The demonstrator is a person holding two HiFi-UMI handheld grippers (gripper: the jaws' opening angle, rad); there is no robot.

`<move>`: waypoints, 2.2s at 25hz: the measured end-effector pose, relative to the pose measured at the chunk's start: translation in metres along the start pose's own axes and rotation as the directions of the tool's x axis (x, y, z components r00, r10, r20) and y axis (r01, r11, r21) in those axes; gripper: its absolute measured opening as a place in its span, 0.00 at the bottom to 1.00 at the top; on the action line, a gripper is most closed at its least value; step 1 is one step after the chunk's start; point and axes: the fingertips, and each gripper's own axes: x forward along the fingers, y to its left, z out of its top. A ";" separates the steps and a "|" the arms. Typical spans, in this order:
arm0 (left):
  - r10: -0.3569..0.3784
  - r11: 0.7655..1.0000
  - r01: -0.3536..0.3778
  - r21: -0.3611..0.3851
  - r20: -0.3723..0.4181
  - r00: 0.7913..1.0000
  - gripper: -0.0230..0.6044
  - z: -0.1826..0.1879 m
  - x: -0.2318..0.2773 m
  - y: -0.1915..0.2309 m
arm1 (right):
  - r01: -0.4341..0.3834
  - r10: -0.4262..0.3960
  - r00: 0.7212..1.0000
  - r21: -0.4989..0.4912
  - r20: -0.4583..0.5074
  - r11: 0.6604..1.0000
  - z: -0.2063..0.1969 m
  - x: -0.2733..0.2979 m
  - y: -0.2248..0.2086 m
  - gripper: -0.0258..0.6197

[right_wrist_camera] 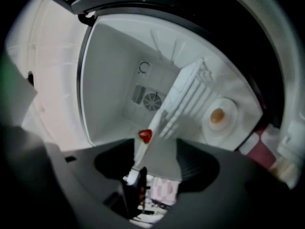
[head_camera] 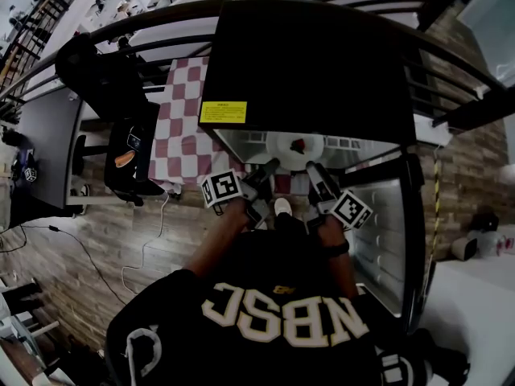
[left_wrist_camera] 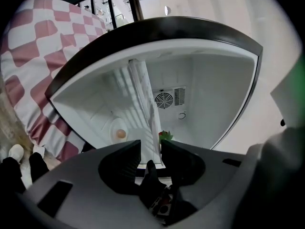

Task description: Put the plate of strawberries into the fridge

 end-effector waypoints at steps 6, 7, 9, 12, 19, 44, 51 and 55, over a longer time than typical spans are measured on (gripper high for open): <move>-0.021 1.000 0.021 -0.010 0.018 1.000 0.25 -0.004 -0.007 -0.006 | -0.009 0.009 1.000 -0.031 -0.013 0.999 -0.010 -0.005 0.006 0.48; -0.023 1.000 0.023 0.012 0.025 0.999 0.25 -0.004 -0.009 -0.008 | 0.001 -0.002 1.000 -0.063 -0.013 0.998 -0.010 -0.007 0.006 0.48; -0.028 0.996 0.024 0.082 0.043 0.999 0.25 0.000 -0.013 -0.011 | 0.024 -0.025 1.000 -0.165 -0.006 0.986 -0.008 -0.011 0.005 0.48; -0.006 0.967 -0.007 0.253 0.049 0.999 0.24 0.001 -0.019 -0.011 | 0.062 -0.069 0.998 -0.371 -0.005 0.926 -0.008 -0.016 0.008 0.48; 0.060 0.663 -0.103 0.741 0.085 0.995 0.24 -0.010 -0.028 -0.024 | 0.132 -0.158 0.987 -0.724 0.033 0.677 -0.013 -0.023 0.017 0.45; 0.171 0.374 -0.185 0.909 0.129 0.977 0.09 -0.009 -0.002 -0.016 | 0.128 -0.185 0.982 -0.851 0.038 0.509 -0.005 -0.001 0.025 0.14; 0.163 0.381 -0.196 0.904 0.143 0.976 0.09 0.005 0.009 -0.018 | 0.114 -0.180 0.983 -0.854 0.024 0.508 0.003 0.013 0.021 0.14; 0.159 0.399 -0.199 0.895 0.146 0.976 0.09 0.014 0.017 -0.018 | 0.111 -0.165 0.986 -0.850 0.029 0.515 0.010 0.024 0.018 0.14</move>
